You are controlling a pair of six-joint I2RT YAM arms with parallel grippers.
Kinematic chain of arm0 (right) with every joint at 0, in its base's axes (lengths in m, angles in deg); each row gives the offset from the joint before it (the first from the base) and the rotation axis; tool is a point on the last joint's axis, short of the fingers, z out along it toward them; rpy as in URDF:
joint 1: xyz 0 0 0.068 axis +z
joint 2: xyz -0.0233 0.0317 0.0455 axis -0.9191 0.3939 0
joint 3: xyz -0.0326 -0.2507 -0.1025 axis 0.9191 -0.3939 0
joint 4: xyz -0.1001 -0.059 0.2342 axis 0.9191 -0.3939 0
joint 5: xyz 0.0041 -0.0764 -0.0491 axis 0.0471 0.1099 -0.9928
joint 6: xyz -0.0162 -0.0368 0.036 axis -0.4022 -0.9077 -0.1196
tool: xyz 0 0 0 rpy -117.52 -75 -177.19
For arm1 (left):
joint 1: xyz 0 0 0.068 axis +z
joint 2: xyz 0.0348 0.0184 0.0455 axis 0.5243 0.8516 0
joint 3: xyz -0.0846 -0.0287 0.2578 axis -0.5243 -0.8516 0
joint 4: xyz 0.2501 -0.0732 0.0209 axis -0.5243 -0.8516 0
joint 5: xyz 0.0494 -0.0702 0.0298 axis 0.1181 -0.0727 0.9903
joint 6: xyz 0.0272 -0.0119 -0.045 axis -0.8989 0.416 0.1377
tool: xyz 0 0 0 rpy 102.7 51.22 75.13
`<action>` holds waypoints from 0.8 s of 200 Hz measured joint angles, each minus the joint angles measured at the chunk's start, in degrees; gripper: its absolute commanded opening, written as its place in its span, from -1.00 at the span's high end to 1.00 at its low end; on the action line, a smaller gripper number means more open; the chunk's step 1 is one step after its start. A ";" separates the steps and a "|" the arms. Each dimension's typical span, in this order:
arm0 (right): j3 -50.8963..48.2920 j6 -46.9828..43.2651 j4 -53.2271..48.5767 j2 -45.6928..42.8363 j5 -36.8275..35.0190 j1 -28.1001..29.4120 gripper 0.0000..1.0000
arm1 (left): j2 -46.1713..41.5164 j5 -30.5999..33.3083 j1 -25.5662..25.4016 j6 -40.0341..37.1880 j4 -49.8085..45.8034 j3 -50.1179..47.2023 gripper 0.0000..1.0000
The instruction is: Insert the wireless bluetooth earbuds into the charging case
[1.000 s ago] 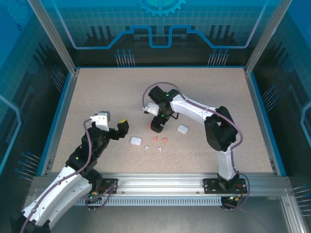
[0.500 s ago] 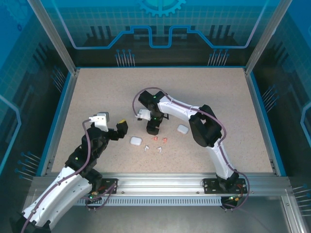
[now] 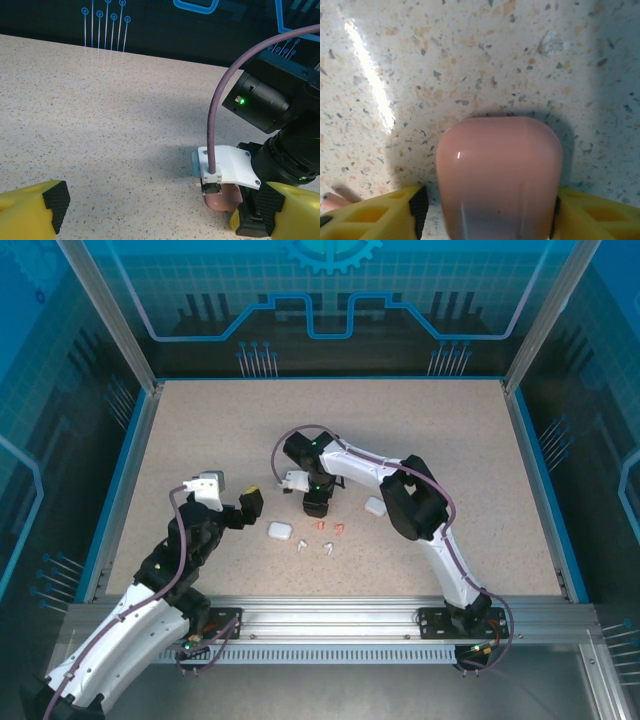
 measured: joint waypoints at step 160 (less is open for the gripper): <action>-28.83 0.70 19.98 -27.96 4.13 -1.77 0.11 | 4.44 -7.58 0.39 3.89 1.11 0.70 -0.98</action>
